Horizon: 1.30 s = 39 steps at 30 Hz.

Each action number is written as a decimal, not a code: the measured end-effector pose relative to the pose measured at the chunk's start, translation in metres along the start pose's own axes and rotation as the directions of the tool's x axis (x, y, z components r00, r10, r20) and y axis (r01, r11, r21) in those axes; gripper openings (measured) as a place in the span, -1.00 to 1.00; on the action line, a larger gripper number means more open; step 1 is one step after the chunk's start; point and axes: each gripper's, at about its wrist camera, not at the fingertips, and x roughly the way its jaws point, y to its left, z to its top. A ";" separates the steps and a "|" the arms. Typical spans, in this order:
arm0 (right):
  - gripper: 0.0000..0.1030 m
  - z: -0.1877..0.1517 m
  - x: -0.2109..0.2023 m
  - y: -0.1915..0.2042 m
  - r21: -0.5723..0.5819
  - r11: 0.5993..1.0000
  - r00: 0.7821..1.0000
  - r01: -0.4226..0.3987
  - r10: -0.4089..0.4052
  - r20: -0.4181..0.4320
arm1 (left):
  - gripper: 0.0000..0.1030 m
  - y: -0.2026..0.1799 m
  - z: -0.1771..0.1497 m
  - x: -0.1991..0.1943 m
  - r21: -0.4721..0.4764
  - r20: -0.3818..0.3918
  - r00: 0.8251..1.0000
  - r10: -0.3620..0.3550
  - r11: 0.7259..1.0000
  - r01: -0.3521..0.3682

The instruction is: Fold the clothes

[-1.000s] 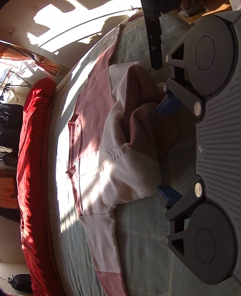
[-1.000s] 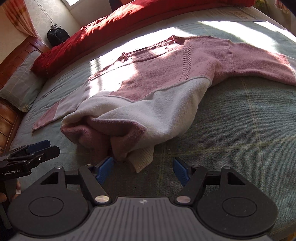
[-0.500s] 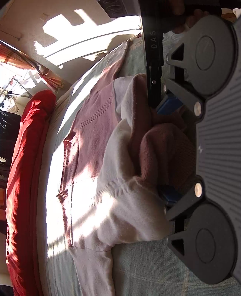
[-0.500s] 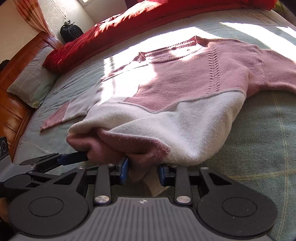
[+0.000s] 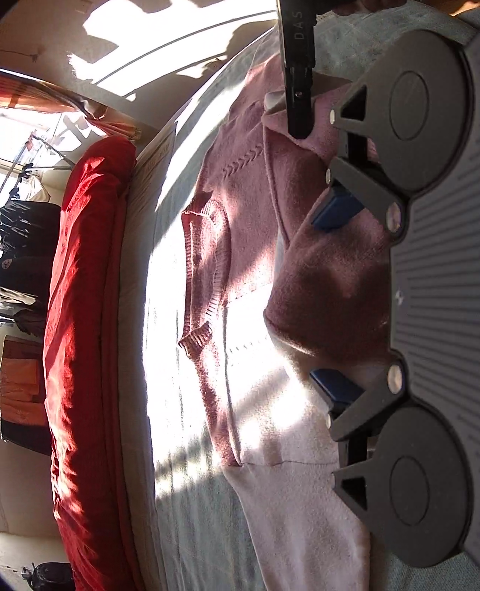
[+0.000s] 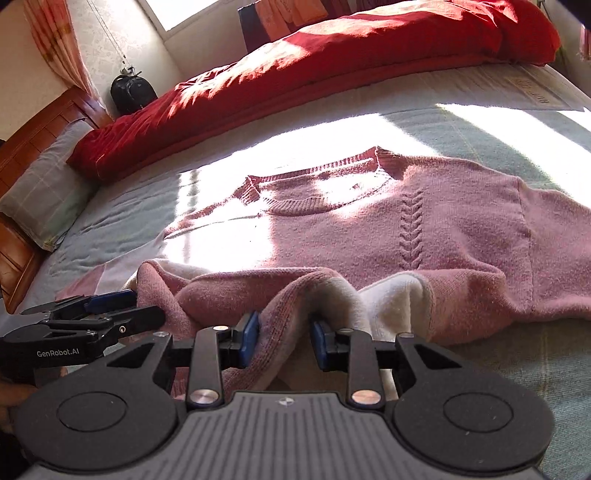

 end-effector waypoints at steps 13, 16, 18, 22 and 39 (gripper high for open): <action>-0.31 0.022 0.047 -0.003 -0.069 0.993 0.995 0.095 -0.097 -0.037 | 0.62 0.005 0.007 -0.004 0.079 0.007 1.000 0.009 0.997 -0.010; -0.30 0.022 0.048 -0.004 -0.068 0.993 0.994 0.094 -0.097 -0.040 | 0.62 -0.013 -0.003 -0.041 0.201 0.032 0.999 -0.015 0.979 0.009; -0.30 0.023 0.048 -0.004 -0.067 0.993 0.995 0.094 -0.097 -0.041 | 0.64 -0.028 -0.013 -0.064 0.270 0.050 0.998 -0.049 0.962 0.034; -0.30 0.023 0.048 -0.003 -0.063 0.993 0.994 0.096 -0.099 -0.040 | 0.75 -0.065 -0.037 -0.077 0.437 0.036 0.997 -0.064 0.898 0.042; -0.05 0.020 0.008 -0.001 -0.067 0.998 0.998 0.014 -0.018 -0.065 | 0.03 -0.112 -0.068 -0.039 0.776 0.195 0.951 0.241 0.555 -0.299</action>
